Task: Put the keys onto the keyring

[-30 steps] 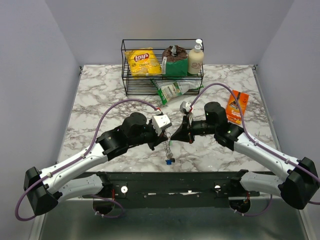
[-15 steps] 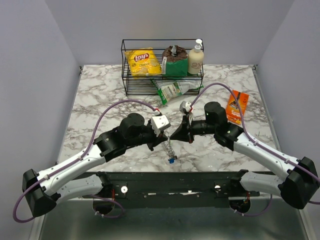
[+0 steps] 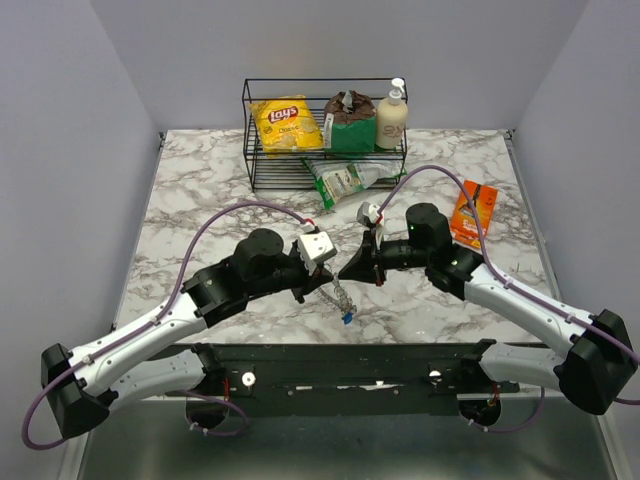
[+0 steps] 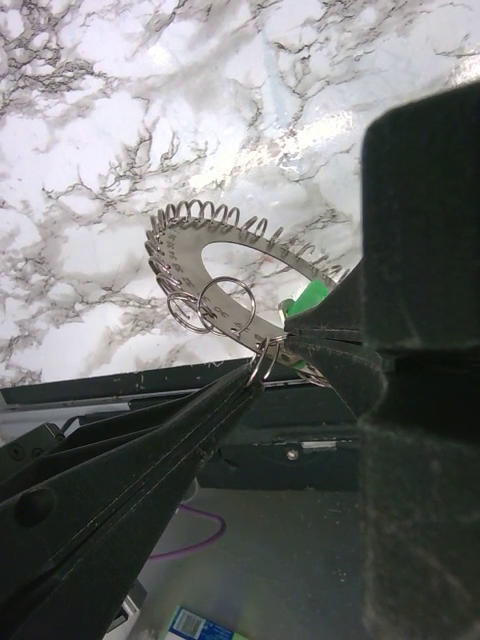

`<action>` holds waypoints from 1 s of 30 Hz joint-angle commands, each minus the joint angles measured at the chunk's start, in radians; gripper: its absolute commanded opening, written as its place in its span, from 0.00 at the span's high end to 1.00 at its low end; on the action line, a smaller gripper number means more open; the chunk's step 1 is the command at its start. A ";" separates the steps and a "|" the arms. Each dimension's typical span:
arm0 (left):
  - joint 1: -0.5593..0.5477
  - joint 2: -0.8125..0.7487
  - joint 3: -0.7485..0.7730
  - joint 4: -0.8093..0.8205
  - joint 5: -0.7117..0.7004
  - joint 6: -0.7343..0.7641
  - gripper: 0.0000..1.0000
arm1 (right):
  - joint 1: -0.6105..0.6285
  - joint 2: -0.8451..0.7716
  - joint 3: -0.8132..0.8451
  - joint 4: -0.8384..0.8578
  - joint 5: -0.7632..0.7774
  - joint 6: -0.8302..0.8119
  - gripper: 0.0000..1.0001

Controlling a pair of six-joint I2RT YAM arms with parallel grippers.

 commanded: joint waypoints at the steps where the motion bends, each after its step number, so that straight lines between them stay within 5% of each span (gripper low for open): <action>1: -0.015 -0.036 -0.003 0.065 0.064 0.000 1.00 | 0.001 0.012 -0.004 0.032 0.028 -0.005 0.99; 5: -0.015 -0.040 -0.008 0.073 0.061 0.000 1.00 | 0.001 0.006 -0.003 0.032 0.026 -0.004 0.92; 12: -0.015 -0.048 -0.019 0.084 0.047 -0.009 1.00 | 0.001 -0.051 -0.015 0.028 0.049 -0.013 0.38; 18: -0.015 -0.052 -0.022 0.081 0.039 -0.008 1.00 | 0.001 -0.158 -0.049 0.020 0.118 -0.034 0.09; 25: -0.015 -0.049 -0.019 0.091 0.045 -0.005 1.00 | 0.000 -0.270 -0.078 0.003 0.175 -0.071 0.02; 30: -0.015 -0.045 -0.020 0.108 0.064 -0.006 1.00 | 0.001 -0.273 -0.071 0.008 0.068 -0.085 0.03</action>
